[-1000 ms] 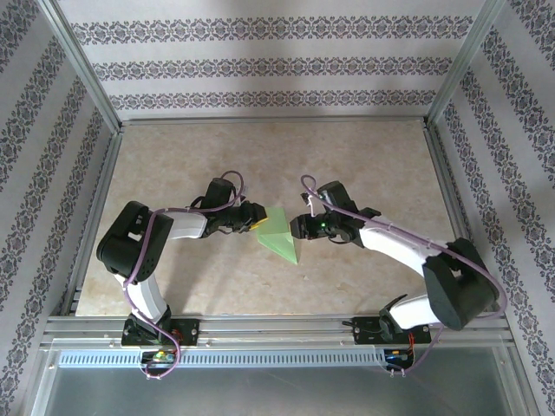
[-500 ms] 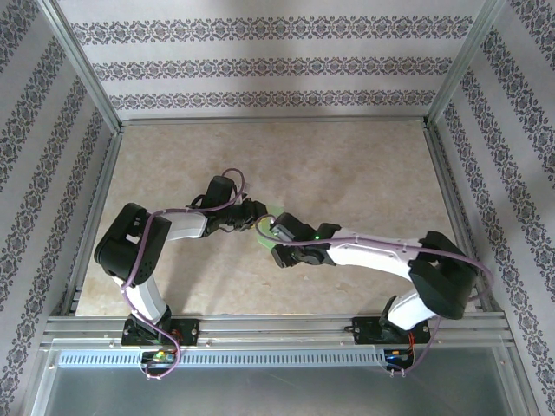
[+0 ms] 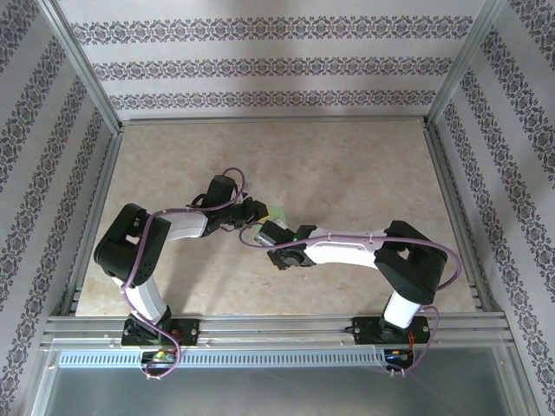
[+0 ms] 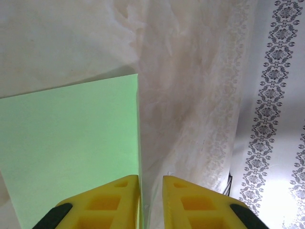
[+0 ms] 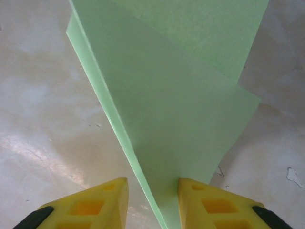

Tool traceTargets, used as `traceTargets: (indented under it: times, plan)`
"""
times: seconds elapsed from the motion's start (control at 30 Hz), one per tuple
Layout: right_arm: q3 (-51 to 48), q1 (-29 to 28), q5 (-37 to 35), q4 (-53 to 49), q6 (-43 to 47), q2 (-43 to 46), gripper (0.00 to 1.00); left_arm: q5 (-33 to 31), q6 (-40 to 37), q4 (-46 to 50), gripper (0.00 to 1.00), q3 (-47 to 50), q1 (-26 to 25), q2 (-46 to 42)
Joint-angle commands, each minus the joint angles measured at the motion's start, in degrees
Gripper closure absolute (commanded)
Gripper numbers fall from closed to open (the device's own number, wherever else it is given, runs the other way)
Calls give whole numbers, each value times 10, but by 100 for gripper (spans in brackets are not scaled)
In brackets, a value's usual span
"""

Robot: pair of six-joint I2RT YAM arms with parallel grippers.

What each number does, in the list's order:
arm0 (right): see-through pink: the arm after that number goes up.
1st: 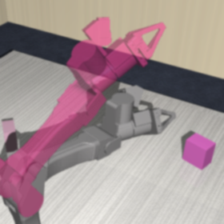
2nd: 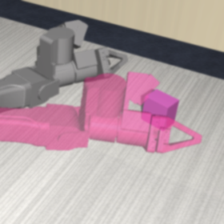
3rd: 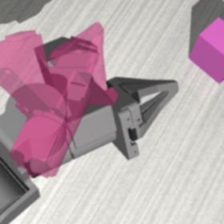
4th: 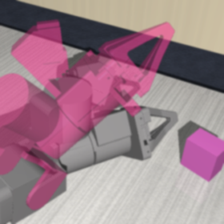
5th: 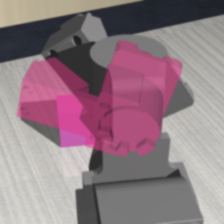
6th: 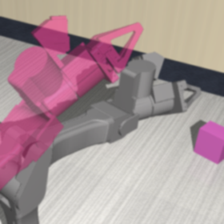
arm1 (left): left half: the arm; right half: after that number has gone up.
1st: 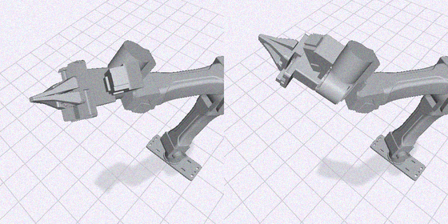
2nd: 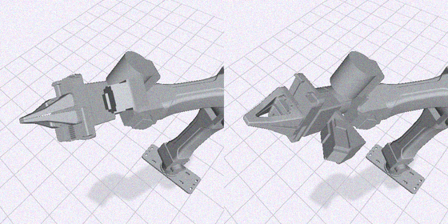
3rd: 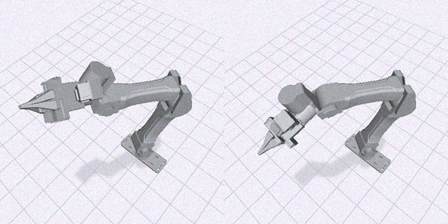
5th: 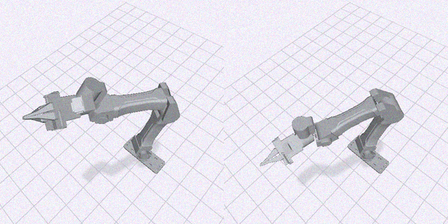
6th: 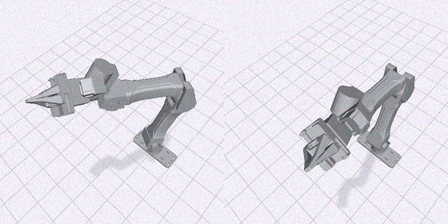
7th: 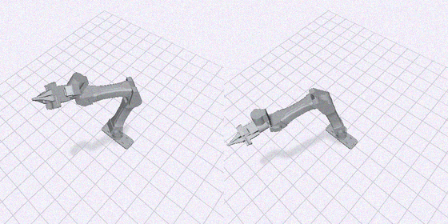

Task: Fold a paper plane with a square sheet of paper (fold left side to right side)
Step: Fourth fold the wing at the center of the table.

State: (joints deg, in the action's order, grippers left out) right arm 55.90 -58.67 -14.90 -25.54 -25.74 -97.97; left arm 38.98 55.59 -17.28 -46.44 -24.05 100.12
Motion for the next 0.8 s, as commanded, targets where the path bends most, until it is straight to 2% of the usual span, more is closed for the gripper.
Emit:
traceTargets:
  times: [0.0,0.27,0.77]
  plan:
    - [12,-6,-32,-21,-9,-10,68,-5,-12,18,80,-14,-7,-18]
    - [9,-7,-40,-22,-11,-19,72,-13,-14,22,80,-12,-7,-18]
    - [-2,-8,-39,-21,-11,-22,89,-23,-25,44,78,-5,-1,-40]
